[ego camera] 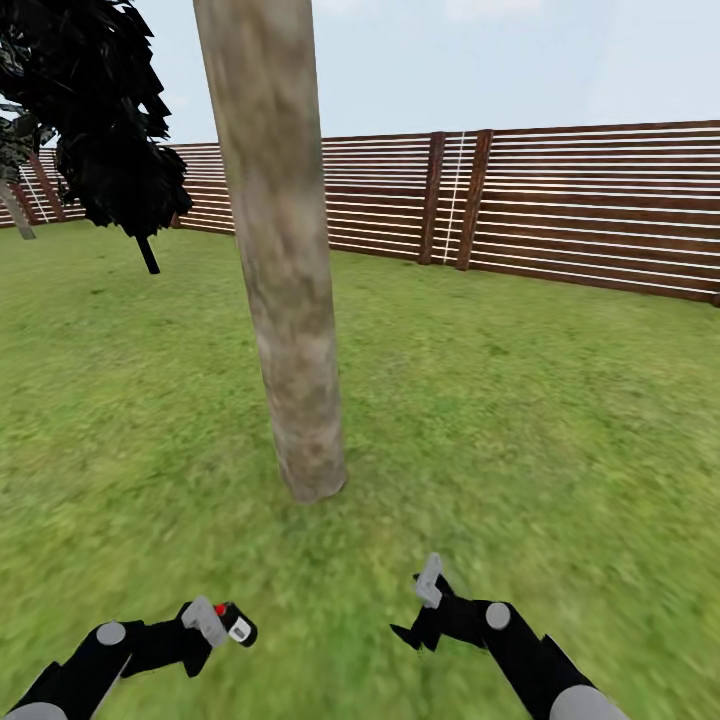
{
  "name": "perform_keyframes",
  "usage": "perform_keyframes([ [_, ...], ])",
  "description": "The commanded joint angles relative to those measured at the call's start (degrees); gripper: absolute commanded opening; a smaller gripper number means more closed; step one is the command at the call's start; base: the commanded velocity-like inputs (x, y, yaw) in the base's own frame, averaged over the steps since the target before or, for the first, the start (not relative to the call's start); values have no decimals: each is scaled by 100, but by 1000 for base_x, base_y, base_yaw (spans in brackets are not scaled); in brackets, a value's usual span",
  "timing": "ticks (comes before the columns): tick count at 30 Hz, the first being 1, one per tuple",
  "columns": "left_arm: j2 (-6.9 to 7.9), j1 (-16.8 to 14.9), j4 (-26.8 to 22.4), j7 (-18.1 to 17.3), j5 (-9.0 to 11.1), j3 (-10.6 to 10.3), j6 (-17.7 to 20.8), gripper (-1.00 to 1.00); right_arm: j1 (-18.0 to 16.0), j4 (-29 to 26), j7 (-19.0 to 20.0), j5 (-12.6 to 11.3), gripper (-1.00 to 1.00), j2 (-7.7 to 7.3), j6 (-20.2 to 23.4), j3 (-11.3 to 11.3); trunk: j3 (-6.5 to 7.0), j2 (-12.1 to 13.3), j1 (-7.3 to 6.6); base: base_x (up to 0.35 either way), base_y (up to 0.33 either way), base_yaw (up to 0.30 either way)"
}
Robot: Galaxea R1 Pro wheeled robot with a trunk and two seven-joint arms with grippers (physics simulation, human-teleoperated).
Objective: In the garden, pick up the pesticide atomizer on the floor and spray pesticide onto both trees until each tree trunk is fully covered.
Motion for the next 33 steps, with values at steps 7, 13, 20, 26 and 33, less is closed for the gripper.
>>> perform_keyframes([
  [7,-76,-121,-357,-865,-949,44,487,-100,-103,-344,837,74,100,50,313,28,-5,-2,-1,0,0,0],
  [13,-111,-122,-364,-1053,-961,43,514,-100,-110,-356,863,72,-100,193,315,800,-5,-2,-1,0,0,0],
  [20,-249,-122,-362,-1062,-955,-359,532,-100,-113,-478,873,62,-100,303,319,959,-5,-2,-1,0,0,0],
  [26,-589,-122,-367,-1060,-967,-497,525,-100,-117,-505,875,61,-100,555,318,975,-5,-2,-1,0,0,0],
  [33,-829,-122,-371,-1045,-970,-510,516,-100,-122,-504,1123,60,-100,720,317,986,-5,-2,-1,0,0,0],
])
